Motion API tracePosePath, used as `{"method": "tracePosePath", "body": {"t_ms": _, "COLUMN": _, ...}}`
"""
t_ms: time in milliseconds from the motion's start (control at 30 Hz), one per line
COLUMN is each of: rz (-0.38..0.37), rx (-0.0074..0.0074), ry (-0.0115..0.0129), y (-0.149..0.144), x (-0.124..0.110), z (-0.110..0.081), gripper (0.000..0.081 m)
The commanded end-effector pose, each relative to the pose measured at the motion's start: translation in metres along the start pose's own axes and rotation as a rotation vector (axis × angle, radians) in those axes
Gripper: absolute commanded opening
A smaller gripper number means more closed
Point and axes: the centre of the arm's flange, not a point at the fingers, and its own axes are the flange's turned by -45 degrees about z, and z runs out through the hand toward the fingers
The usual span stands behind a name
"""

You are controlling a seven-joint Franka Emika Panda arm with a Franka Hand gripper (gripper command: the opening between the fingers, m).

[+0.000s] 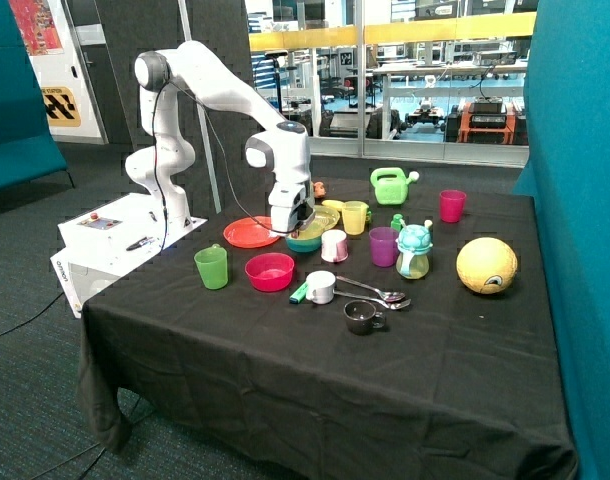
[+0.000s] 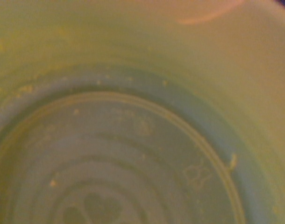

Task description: Stack the bowls

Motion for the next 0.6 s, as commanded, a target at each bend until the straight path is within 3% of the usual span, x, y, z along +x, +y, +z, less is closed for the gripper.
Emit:
{"method": "tracePosePath", "body": {"t_ms": 0, "rz": -0.008, "rx": -0.0008, "ry": 0.0001, "y": 0.0014, "x": -0.0009, "z": 0.0051, "gripper": 0.0000}}
{"method": "tracePosePath", "body": {"t_ms": 267, "rz": -0.015, "rx": -0.0008, "ry": 0.0001, "y": 0.0003, "x": -0.0021, "z": 0.0044, "gripper": 0.0113}}
{"method": "tracePosePath", "body": {"t_ms": 567, "rz": -0.014, "rx": -0.0008, "ry": 0.0001, "y": 0.0037, "x": -0.0025, "z": 0.0010, "gripper": 0.0138}}
